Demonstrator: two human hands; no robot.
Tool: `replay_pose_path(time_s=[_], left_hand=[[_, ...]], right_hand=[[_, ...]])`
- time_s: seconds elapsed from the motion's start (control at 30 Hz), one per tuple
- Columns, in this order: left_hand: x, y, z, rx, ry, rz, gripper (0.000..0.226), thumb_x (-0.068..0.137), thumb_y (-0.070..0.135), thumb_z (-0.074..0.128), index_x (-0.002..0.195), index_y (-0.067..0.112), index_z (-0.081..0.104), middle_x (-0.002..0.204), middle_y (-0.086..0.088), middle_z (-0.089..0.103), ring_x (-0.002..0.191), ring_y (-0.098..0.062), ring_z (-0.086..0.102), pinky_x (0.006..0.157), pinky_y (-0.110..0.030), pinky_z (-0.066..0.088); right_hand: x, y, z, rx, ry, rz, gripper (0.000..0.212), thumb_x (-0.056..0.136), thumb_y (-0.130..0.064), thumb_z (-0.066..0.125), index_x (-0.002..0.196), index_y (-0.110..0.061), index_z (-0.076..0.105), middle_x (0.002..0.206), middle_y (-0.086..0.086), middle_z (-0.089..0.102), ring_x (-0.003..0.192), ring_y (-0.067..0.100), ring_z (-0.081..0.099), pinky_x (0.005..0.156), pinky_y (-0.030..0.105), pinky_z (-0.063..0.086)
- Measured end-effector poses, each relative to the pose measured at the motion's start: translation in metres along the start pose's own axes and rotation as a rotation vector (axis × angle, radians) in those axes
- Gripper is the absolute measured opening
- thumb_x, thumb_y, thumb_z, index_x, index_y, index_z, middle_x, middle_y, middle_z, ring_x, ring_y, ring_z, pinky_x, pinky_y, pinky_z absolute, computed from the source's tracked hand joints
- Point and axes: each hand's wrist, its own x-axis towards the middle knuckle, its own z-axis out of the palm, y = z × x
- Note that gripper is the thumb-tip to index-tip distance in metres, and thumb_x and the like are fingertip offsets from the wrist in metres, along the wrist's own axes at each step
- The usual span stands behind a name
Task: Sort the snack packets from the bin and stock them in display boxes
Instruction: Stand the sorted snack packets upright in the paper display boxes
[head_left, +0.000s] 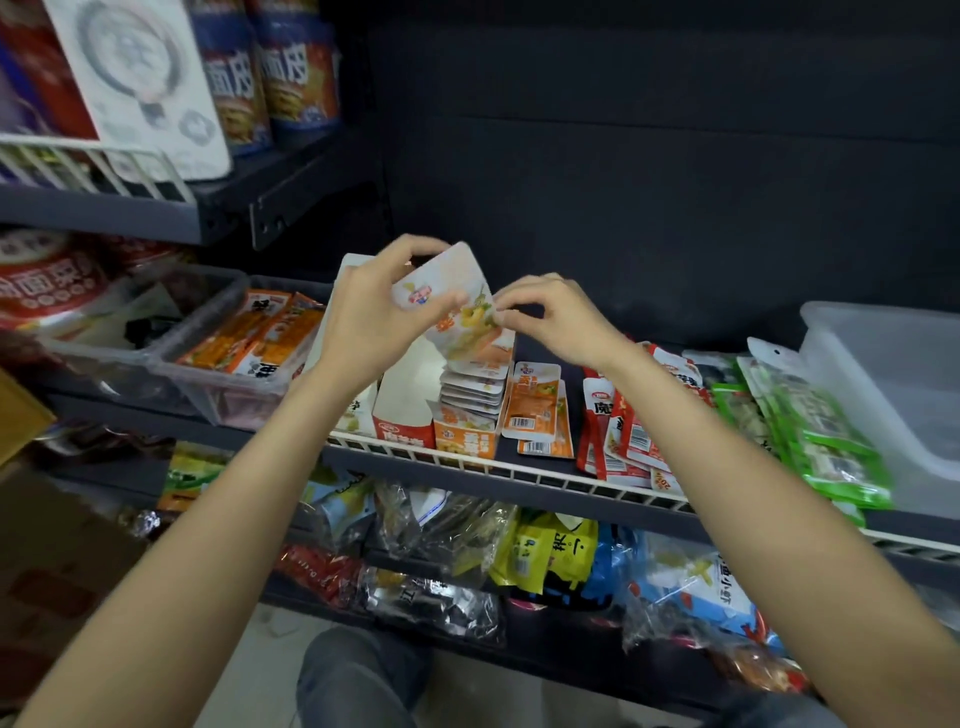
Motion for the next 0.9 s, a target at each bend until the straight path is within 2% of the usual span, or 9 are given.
replay_pose_path(time_s=[0.17, 0.27, 0.33, 0.4, 0.47, 0.53, 0.67, 0.8, 0.9], left_hand=[[0.003, -0.002, 0.012, 0.082, -0.098, 0.061, 0.023, 0.088, 0.028, 0.063, 0.103, 0.013, 0.071, 0.093, 0.0, 0.072, 0.08, -0.013, 0.064, 0.07, -0.032, 0.052], [0.004, -0.02, 0.025, 0.056, -0.249, 0.021, 0.022, 0.091, 0.026, 0.061, 0.11, 0.02, 0.071, 0.104, 0.005, 0.071, 0.091, -0.012, 0.064, 0.082, -0.035, 0.053], [0.004, -0.036, 0.033, 0.01, -0.407, -0.03, 0.022, 0.094, 0.026, 0.056, 0.113, 0.027, 0.069, 0.113, 0.011, 0.067, 0.102, -0.011, 0.061, 0.091, -0.036, 0.05], [0.0, -0.052, 0.042, 0.074, -0.571, -0.073, 0.027, 0.098, 0.029, 0.048, 0.119, 0.035, 0.063, 0.13, 0.008, 0.058, 0.123, -0.017, 0.049, 0.104, -0.044, 0.038], [-0.003, -0.061, 0.049, 0.309, -0.721, -0.138, 0.033, 0.101, 0.032, 0.038, 0.127, 0.045, 0.052, 0.149, 0.006, 0.037, 0.139, -0.021, 0.024, 0.113, -0.05, 0.017], [-0.005, -0.063, 0.052, 0.428, -0.832, -0.221, 0.038, 0.102, 0.033, 0.03, 0.134, 0.049, 0.042, 0.156, 0.01, 0.021, 0.143, -0.015, 0.008, 0.113, -0.047, 0.001], [-0.008, -0.054, 0.05, 0.393, -0.981, -0.281, 0.046, 0.1, 0.045, 0.02, 0.145, 0.043, 0.026, 0.157, 0.013, 0.014, 0.145, -0.007, 0.002, 0.113, -0.051, -0.015], [-0.012, -0.041, 0.047, 0.471, -0.888, -0.238, 0.052, 0.099, 0.055, 0.016, 0.145, 0.037, 0.029, 0.155, 0.012, 0.023, 0.145, -0.008, 0.006, 0.114, -0.052, -0.011], [-0.019, -0.01, 0.048, 0.349, -0.527, -0.145, 0.051, 0.096, 0.051, 0.025, 0.137, 0.029, 0.047, 0.143, 0.006, 0.046, 0.136, -0.014, 0.033, 0.114, -0.042, 0.02]], right_hand=[[0.009, 0.011, 0.026, -0.176, 0.224, 0.023, 0.011, 0.086, -0.028, 0.067, 0.094, -0.029, 0.074, 0.098, -0.007, 0.068, 0.091, 0.017, 0.052, 0.085, 0.045, 0.043], [0.0, 0.02, 0.031, -0.286, 0.298, 0.096, 0.014, 0.088, -0.024, 0.065, 0.099, -0.024, 0.073, 0.107, -0.002, 0.066, 0.1, 0.022, 0.05, 0.086, 0.036, 0.036], [-0.008, 0.026, 0.033, -0.325, 0.245, 0.104, 0.016, 0.089, -0.027, 0.063, 0.101, -0.023, 0.072, 0.112, -0.002, 0.064, 0.107, 0.022, 0.048, 0.09, 0.035, 0.032], [-0.016, 0.029, 0.034, -0.383, 0.144, 0.047, 0.02, 0.093, -0.028, 0.058, 0.108, -0.024, 0.07, 0.116, -0.002, 0.062, 0.112, 0.022, 0.045, 0.092, 0.034, 0.03], [-0.02, 0.034, 0.034, -0.453, 0.041, -0.028, 0.026, 0.097, -0.027, 0.051, 0.117, -0.024, 0.067, 0.126, -0.001, 0.057, 0.119, 0.022, 0.04, 0.094, 0.035, 0.029], [-0.023, 0.038, 0.032, -0.495, -0.058, -0.045, 0.03, 0.099, -0.026, 0.045, 0.125, -0.027, 0.061, 0.139, 0.001, 0.047, 0.131, 0.023, 0.031, 0.101, 0.038, 0.026], [-0.031, 0.043, 0.027, -0.43, -0.17, 0.023, 0.034, 0.101, -0.027, 0.04, 0.132, -0.031, 0.054, 0.153, -0.001, 0.029, 0.143, 0.021, 0.011, 0.112, 0.042, 0.013], [-0.049, 0.053, 0.021, -0.299, -0.018, 0.113, 0.033, 0.098, -0.023, 0.047, 0.13, -0.024, 0.055, 0.145, 0.001, 0.041, 0.137, 0.018, 0.027, 0.111, 0.038, 0.023], [-0.06, 0.062, 0.026, -0.25, 0.022, 0.238, 0.032, 0.095, -0.016, 0.053, 0.127, -0.017, 0.057, 0.129, 0.005, 0.056, 0.108, 0.011, 0.053, 0.093, 0.024, 0.039]])
